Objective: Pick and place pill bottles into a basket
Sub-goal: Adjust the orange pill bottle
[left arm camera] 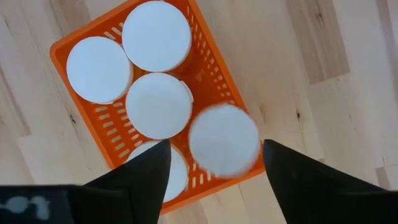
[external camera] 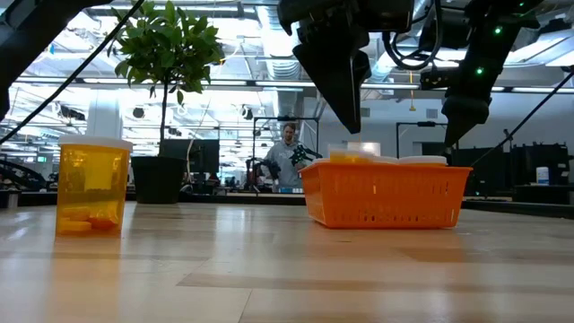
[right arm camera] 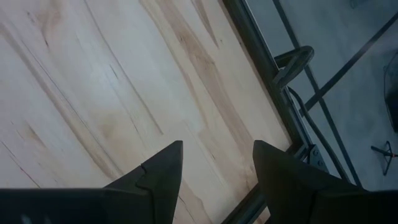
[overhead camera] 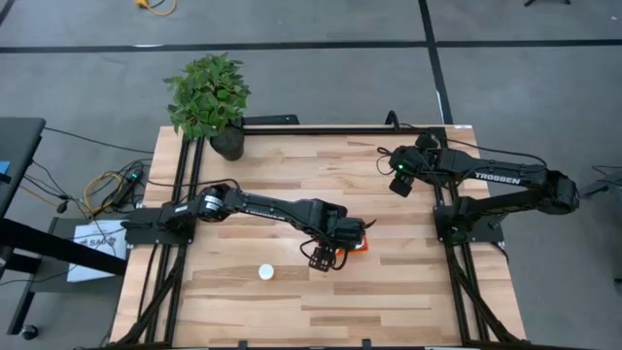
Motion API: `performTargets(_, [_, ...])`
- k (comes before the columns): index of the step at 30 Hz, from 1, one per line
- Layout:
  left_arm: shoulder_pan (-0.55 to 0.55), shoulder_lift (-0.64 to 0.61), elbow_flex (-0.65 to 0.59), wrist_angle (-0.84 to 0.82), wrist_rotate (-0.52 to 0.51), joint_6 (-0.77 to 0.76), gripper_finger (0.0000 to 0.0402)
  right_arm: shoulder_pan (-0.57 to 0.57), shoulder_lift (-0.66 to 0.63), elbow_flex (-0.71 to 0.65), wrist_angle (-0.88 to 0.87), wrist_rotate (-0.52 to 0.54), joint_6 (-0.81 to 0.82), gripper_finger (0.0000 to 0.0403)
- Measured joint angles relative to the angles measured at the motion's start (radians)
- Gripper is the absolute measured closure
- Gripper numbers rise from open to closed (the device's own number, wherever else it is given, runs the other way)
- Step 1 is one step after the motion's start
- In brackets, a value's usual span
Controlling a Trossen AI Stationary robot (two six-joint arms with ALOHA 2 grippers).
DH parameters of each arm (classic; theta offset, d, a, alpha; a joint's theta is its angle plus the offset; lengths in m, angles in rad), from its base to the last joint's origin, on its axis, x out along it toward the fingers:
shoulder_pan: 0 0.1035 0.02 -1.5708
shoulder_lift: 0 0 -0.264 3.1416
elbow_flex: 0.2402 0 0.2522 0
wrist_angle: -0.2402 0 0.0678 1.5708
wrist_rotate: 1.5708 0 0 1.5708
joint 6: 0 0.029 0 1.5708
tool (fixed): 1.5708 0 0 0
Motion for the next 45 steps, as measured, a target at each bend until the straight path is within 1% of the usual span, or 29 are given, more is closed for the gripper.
performTargets(4, [0.000,0.000,0.000,-0.002,0.000,-0.003,0.0149,0.000,0.000,0.000,0.000,0.000,0.000,0.0214])
performTargets(12, [0.000,0.000,0.000,-0.042,-0.007,-0.027,0.0148,0.000,0.000,0.000,0.000,0.000,0.000,0.0214])
performTargets(14, [0.003,0.000,0.006,-0.091,-0.015,-0.055,0.0148,0.000,0.000,0.000,0.000,0.000,0.000,0.0214])
performTargets(16, [0.008,0.000,0.030,-0.179,-0.016,-0.085,0.0148,0.000,0.000,0.000,0.000,0.000,0.000,0.0214])
performTargets(20, [0.017,-0.002,0.120,-0.377,-0.028,-0.156,0.0148,0.000,0.000,0.000,0.000,0.000,0.000,0.0214])
performTargets(23, [0.018,-0.094,0.078,-0.389,-0.076,-0.223,0.0148,0.000,0.000,0.000,0.000,0.000,0.000,0.0214])
performTargets(27, [0.016,-0.248,0.073,-0.387,-0.155,-0.346,0.0148,0.006,0.000,0.000,0.001,-0.002,0.000,0.0214])
performTargets(30, [0.008,-0.366,0.073,-0.359,-0.248,-0.446,0.0148,0.021,0.000,0.000,0.003,-0.007,0.000,0.0214])
performTargets(34, [-0.022,-0.501,0.073,-0.297,-0.376,-0.516,0.0148,0.053,0.000,0.000,0.004,-0.010,0.001,0.0214])
performTargets(37, [-0.054,-0.572,0.073,-0.261,-0.427,-0.540,0.0148,0.083,0.000,0.000,0.004,-0.036,0.010,0.0214])
performTargets(40, [-0.089,-0.622,0.073,-0.258,-0.485,-0.580,0.0148,0.105,0.001,0.000,0.013,-0.043,0.096,0.0214])
performTargets(43, [-0.124,-0.644,0.073,-0.274,-0.540,-0.629,0.0148,0.115,0.025,0.000,0.016,-0.027,0.107,0.0214])
performTargets(45, [-0.144,-0.651,0.073,-0.287,-0.574,-0.653,0.0148,0.127,0.041,0.000,0.025,-0.035,0.106,0.0214])
